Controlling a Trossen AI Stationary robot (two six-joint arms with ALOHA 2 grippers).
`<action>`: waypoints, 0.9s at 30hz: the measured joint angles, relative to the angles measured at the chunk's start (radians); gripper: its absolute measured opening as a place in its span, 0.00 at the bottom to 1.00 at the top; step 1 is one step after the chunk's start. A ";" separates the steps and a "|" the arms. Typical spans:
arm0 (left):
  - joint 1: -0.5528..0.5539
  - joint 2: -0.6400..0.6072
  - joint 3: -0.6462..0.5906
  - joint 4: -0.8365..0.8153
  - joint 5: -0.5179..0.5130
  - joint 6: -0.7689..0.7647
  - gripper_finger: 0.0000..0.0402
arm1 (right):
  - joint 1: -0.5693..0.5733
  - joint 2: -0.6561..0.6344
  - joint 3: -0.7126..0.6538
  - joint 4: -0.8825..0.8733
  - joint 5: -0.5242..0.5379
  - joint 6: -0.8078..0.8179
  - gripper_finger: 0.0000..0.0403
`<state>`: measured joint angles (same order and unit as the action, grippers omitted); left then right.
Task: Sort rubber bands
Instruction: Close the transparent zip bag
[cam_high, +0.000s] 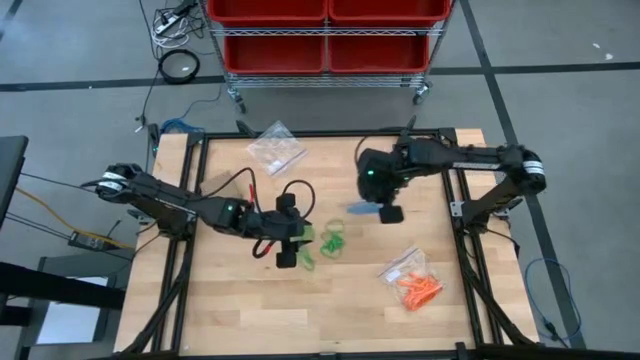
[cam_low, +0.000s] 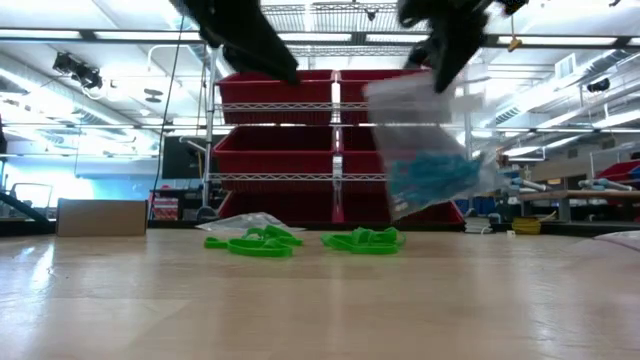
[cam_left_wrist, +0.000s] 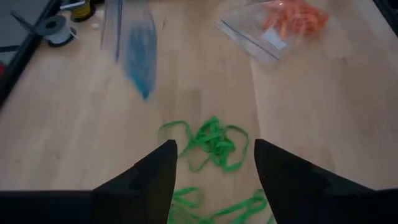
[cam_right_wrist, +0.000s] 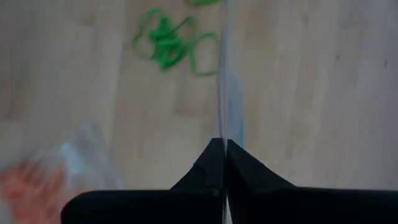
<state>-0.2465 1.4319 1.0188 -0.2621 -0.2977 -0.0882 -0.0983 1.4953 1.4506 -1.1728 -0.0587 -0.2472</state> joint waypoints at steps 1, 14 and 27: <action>-0.004 0.000 -0.026 0.037 0.000 -0.004 0.55 | 0.005 -0.022 0.000 -0.025 -0.010 0.006 0.00; -0.024 0.005 -0.464 0.914 0.000 -0.128 0.54 | 0.273 -0.370 -0.141 -0.123 -0.143 0.235 0.00; -0.024 0.161 -0.506 1.064 -0.050 -0.219 0.54 | 0.733 -0.563 -0.430 0.083 -0.111 0.748 0.00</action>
<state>-0.2707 1.5924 0.5133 0.8021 -0.3473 -0.3075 0.6345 0.9321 1.0208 -1.0896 -0.1699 0.5004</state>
